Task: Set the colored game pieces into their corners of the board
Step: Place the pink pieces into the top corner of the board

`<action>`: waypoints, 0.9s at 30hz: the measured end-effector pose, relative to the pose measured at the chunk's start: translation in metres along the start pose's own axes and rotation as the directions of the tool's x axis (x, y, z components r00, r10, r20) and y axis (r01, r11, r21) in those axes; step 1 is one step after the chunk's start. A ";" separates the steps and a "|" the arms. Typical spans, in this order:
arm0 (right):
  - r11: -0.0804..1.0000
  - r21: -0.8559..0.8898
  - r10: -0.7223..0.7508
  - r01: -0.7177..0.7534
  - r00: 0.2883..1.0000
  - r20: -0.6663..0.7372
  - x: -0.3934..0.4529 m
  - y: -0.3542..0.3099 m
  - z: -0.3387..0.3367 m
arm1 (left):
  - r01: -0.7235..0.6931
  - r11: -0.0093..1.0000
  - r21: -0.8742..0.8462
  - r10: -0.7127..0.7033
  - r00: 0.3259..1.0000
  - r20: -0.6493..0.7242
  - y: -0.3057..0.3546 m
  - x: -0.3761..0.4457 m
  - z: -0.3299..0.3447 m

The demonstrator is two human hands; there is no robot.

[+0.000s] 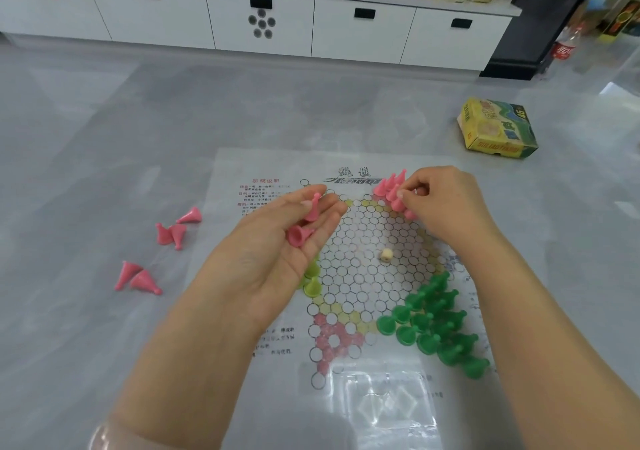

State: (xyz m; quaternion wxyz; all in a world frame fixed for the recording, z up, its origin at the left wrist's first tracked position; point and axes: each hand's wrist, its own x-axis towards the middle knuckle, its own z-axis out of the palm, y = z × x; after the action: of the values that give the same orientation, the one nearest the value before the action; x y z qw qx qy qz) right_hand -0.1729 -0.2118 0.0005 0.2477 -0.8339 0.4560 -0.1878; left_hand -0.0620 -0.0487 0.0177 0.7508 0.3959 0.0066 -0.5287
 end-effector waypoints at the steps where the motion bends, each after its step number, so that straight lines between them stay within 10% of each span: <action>1: 1.000 0.005 0.003 -0.003 1.000 0.001 0.000 0.000 0.000 | 0.001 1.000 0.000 -0.001 1.000 0.000 0.000 0.000 0.000; 27: 1.000 -0.009 0.021 -0.021 1.000 0.023 -0.001 0.003 0.001 | 0.004 1.000 -0.009 -0.004 1.000 0.006 0.003 -0.001 -0.001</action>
State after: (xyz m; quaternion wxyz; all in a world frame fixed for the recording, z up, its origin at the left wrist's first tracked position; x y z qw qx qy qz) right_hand -0.1753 -0.2119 -0.0022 0.2512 -0.8322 0.4628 -0.1735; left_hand -0.0601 -0.0468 0.0190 0.7514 0.3911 0.0076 -0.5314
